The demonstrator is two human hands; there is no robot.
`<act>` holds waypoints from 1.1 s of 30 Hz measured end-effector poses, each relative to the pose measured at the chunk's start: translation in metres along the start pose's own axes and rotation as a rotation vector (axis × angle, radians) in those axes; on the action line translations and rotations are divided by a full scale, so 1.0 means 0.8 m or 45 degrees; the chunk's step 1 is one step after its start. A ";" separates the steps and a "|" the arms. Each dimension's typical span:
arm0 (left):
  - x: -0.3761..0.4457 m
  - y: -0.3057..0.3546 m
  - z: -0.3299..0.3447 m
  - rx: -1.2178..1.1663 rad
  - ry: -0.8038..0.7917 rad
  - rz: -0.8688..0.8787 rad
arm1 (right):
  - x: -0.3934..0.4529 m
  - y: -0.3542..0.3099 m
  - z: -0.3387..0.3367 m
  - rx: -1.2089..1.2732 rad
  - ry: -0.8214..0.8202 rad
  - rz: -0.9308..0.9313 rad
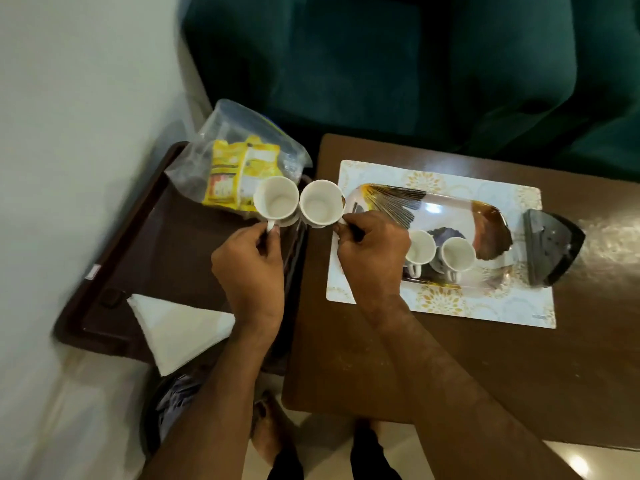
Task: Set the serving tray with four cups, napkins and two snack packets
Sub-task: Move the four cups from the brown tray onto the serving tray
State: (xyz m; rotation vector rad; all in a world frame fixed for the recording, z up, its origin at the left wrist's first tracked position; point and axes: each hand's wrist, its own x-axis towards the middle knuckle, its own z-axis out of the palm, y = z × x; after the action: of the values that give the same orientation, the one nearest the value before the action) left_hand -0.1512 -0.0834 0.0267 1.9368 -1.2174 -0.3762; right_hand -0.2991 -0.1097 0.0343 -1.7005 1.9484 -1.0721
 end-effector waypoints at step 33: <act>0.020 0.115 0.235 0.240 -0.643 0.471 | 0.189 0.270 -0.153 -0.239 -0.596 -0.077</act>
State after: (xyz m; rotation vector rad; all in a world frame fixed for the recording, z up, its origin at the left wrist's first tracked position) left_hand -0.3154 -0.2054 -0.0209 1.7682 -1.9617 -0.5918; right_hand -0.5666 -0.2150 -0.0076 -1.9074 1.7410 -0.4565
